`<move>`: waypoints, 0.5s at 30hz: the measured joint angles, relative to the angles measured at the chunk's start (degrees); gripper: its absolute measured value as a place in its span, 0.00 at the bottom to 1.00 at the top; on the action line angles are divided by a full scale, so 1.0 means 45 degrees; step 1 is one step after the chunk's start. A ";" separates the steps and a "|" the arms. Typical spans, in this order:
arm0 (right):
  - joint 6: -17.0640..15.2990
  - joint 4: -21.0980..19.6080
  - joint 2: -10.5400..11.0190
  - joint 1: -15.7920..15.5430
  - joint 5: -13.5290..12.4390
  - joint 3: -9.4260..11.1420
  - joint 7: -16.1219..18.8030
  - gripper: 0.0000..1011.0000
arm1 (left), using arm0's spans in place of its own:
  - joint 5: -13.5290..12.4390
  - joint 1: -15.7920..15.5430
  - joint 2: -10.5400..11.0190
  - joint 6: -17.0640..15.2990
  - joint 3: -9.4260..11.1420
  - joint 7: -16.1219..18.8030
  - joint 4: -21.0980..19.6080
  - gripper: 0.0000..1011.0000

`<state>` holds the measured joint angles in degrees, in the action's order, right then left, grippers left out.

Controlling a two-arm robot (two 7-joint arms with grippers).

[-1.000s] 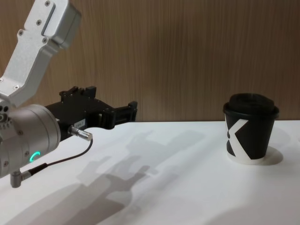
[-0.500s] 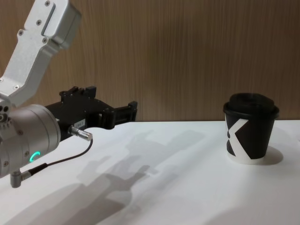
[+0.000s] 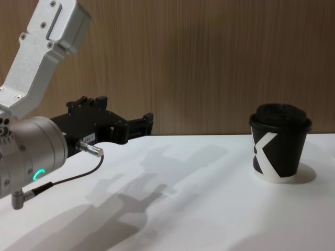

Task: Pick up the straw with one hand, pass it to the other hand, and insert it into the cup.

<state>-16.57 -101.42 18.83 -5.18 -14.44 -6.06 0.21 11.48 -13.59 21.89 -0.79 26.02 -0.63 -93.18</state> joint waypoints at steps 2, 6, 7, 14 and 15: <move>-0.0046 0.0003 -0.0001 0.0002 -0.0006 0.0024 0.0024 0.99 | 0.0000 0.0000 0.0000 0.0000 0.0000 0.0000 0.0000 0.99; -0.0173 0.0002 0.0000 0.0006 -0.0034 0.0093 0.0124 0.99 | 0.0000 0.0001 0.0000 0.0000 0.0000 0.0000 0.0000 0.99; -0.0200 0.0002 0.0001 0.0008 -0.0044 0.0102 0.0152 0.99 | 0.0000 0.0001 0.0000 0.0000 0.0000 0.0000 0.0000 0.99; -0.0383 0.0011 -0.0004 0.0054 -0.0132 0.0192 0.0336 0.99 | 0.0001 0.0000 0.0000 0.0000 -0.0001 0.0000 0.0000 0.99; -0.0417 0.0035 -0.0014 0.0069 -0.0165 0.0205 0.0394 0.99 | 0.0000 0.0000 0.0000 0.0000 -0.0001 0.0000 0.0000 0.99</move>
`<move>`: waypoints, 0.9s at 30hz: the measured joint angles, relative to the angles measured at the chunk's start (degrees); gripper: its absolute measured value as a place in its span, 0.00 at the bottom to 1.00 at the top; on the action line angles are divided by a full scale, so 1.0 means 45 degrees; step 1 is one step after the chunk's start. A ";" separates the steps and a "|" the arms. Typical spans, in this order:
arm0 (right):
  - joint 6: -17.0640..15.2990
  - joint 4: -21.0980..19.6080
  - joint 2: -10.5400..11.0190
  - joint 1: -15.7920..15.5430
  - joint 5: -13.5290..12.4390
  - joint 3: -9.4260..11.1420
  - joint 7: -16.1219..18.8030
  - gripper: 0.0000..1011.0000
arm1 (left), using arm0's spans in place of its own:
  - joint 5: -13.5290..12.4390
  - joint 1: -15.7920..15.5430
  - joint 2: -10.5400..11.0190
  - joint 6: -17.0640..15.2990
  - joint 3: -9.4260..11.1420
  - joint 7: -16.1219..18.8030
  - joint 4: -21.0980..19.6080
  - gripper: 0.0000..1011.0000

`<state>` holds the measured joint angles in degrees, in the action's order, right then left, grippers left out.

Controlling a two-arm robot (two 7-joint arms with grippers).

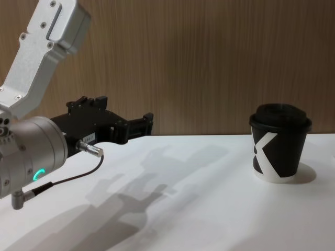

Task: Pick up the straw with one hand, pass it to the other hand, and insert it into the cup.

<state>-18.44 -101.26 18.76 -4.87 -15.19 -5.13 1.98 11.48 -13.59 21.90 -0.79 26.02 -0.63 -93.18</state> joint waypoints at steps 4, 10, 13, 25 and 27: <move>-0.0034 0.0081 -0.0050 0.0058 -0.0087 0.0050 0.0122 0.99 | 0.0000 0.0000 0.0000 0.0000 0.0000 0.0000 0.0000 0.99; -0.0013 0.0261 -0.0179 0.0174 -0.0274 0.0145 0.0352 0.99 | 0.0000 0.0000 0.0000 0.0000 0.0000 0.0000 0.0000 0.99; 0.0022 0.0358 -0.0248 0.0238 -0.0344 0.0195 0.0446 0.99 | 0.0000 0.0000 0.0000 0.0000 0.0001 0.0000 0.0000 0.99; -0.0032 0.0544 -0.0347 0.0365 -0.0391 0.0311 0.0631 0.99 | 0.0000 0.0000 0.0000 0.0000 0.0000 0.0000 0.0000 0.99; -0.0054 0.0559 -0.0349 0.0378 -0.0381 0.0318 0.0650 0.99 | 0.0000 0.0001 0.0000 0.0000 0.0001 0.0000 0.0000 0.99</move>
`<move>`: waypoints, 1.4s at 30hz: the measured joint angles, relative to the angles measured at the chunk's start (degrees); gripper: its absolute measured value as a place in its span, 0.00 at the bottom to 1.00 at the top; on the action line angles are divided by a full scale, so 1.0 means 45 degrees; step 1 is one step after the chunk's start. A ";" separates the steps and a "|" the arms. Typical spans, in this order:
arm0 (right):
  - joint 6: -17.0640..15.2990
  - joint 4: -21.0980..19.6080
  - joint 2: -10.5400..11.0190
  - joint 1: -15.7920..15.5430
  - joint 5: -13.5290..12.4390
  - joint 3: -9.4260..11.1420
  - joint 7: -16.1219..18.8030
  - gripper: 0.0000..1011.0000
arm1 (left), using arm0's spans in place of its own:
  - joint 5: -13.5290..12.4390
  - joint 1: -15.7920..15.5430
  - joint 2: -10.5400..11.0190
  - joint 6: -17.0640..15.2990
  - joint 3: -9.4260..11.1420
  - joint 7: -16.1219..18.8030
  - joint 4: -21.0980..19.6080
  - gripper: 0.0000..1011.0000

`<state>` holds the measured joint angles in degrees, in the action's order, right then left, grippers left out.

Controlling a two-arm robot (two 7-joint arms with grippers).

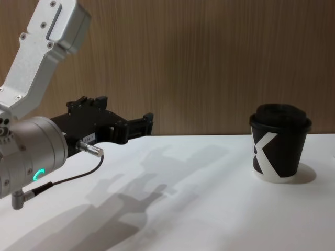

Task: Pick up the straw with one hand, pass it to the other hand, and insert it into the cup.

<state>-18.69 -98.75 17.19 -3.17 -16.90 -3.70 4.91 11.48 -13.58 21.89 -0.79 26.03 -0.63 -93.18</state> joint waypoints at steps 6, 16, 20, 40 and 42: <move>-0.0148 0.0087 -0.0001 0.0060 0.0104 0.0005 0.0066 0.99 | 0.0000 -0.0001 0.0000 0.0000 0.0000 0.0000 0.0000 0.99; -0.0292 0.0238 -0.0021 0.0175 0.0206 0.0005 0.0171 0.99 | 0.0000 -0.0001 0.0000 0.0000 0.0000 0.0000 0.0000 0.99; -0.0346 0.0320 -0.0067 0.0244 0.0246 0.0005 0.0226 0.99 | 0.0000 -0.0001 0.0000 0.0000 -0.0001 0.0000 0.0000 0.99; -0.0503 0.0478 -0.0165 0.0385 0.0449 -0.0004 0.0300 0.99 | 0.0000 0.0000 0.0000 0.0000 -0.0001 0.0000 0.0000 0.99; -0.0509 0.0483 -0.0167 0.0388 0.0455 -0.0004 0.0303 0.99 | 0.0000 0.0000 -0.0001 0.0000 0.0000 0.0000 0.0000 0.99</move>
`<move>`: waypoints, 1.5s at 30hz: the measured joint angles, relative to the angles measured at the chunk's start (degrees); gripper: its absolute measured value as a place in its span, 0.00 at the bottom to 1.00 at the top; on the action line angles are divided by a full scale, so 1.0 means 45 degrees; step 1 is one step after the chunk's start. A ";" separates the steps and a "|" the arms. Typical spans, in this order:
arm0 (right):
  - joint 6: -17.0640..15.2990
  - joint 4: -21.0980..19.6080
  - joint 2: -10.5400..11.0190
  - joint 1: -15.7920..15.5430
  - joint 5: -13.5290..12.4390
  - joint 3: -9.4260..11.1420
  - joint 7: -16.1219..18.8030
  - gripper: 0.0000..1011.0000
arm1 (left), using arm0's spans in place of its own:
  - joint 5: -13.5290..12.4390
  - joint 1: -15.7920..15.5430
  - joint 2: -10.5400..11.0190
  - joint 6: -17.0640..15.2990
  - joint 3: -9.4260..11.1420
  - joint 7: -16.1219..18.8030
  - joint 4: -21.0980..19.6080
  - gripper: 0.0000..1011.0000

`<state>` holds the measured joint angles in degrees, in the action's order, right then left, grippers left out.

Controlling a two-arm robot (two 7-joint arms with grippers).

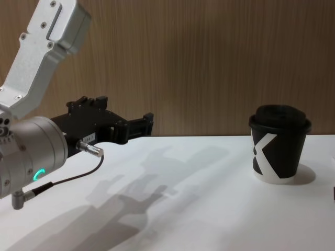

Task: Pick up the straw with one hand, pass it to the other hand, and insert it into the cup.

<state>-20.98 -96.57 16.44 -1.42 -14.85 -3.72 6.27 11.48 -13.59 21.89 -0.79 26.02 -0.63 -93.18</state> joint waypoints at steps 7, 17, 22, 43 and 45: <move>-0.0025 0.0013 -0.0005 0.0011 0.0020 0.0014 0.0004 0.92 | -0.0001 -0.0001 0.0001 0.0000 0.0000 0.0000 0.0000 0.99; -0.0042 0.0022 -0.0009 0.0021 0.0041 0.0018 0.0002 0.79 | 0.0000 0.0000 0.0001 0.0000 0.0000 0.0000 0.0000 0.99; -0.0045 0.0028 -0.0014 0.0021 0.0043 0.0014 0.0002 0.75 | 0.0000 0.0000 0.0001 0.0000 0.0000 0.0000 0.0000 0.99; -0.0051 0.0034 -0.0019 0.0019 0.0045 0.0002 0.0010 0.62 | 0.0000 -0.0001 0.0001 0.0000 0.0000 0.0000 0.0000 0.99; -0.0052 0.0034 -0.0020 0.0019 0.0043 0.0000 0.0011 0.61 | 0.0000 0.0000 0.0000 0.0000 0.0000 0.0000 0.0000 0.99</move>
<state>-21.21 -96.42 16.35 -1.34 -14.66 -3.72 6.32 11.48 -13.59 21.89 -0.79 26.02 -0.63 -93.18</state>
